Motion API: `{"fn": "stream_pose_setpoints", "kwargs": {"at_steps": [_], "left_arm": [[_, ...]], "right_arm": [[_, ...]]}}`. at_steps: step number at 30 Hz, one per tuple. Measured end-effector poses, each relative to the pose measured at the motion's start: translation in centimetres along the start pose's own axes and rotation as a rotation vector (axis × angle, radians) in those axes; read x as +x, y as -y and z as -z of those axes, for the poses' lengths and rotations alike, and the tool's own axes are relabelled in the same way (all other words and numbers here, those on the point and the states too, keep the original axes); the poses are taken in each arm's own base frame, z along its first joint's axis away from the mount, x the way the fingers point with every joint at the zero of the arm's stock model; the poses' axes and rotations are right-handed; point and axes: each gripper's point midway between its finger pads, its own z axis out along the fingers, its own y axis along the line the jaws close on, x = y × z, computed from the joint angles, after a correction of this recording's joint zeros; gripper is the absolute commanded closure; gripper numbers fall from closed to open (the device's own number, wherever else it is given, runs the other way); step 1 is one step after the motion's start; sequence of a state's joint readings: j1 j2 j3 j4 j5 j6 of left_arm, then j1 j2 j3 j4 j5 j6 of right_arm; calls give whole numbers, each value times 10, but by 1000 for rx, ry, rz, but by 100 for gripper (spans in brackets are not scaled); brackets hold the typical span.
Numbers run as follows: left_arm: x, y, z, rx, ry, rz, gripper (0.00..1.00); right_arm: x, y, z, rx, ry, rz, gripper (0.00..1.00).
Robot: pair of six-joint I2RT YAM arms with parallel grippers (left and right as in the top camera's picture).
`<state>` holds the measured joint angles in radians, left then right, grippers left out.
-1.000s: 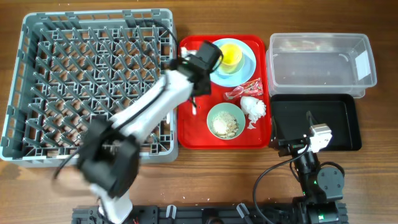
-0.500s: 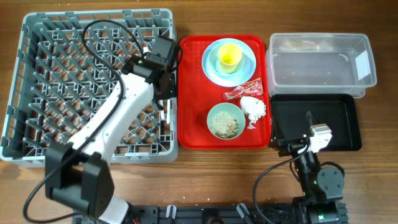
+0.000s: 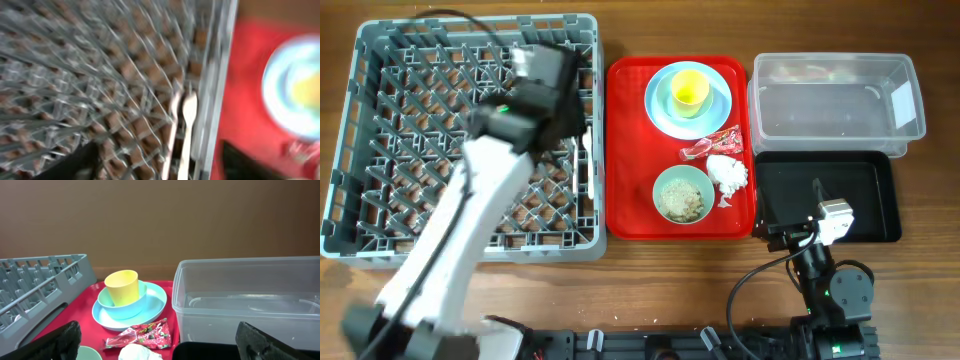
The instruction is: Sort waste into correct bins and load items into the dishwasher rack
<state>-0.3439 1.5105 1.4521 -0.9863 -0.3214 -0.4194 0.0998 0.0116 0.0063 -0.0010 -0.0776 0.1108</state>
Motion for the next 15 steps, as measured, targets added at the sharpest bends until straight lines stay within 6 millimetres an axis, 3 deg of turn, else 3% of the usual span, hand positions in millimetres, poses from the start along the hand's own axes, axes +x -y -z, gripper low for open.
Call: {"fn": "stream_pose_setpoints", "kwargs": {"at_steps": [2,4,7,9,15], "left_arm": [[-31,-56,38,-48,133,176,0],[-40,-121,56,-156,186,325,0],[-41,-165,58,-240,198,423,0],[-40,-178,59,-267,199,455,0],[-40,-179,59,-269,199,458,0]], "right_arm": [[0,0,0,0,0,0,0],[0,0,0,0,0,0,0],[0,0,0,0,0,0,0],[0,0,0,0,0,0,0],[0,0,0,0,0,0,0]]}}
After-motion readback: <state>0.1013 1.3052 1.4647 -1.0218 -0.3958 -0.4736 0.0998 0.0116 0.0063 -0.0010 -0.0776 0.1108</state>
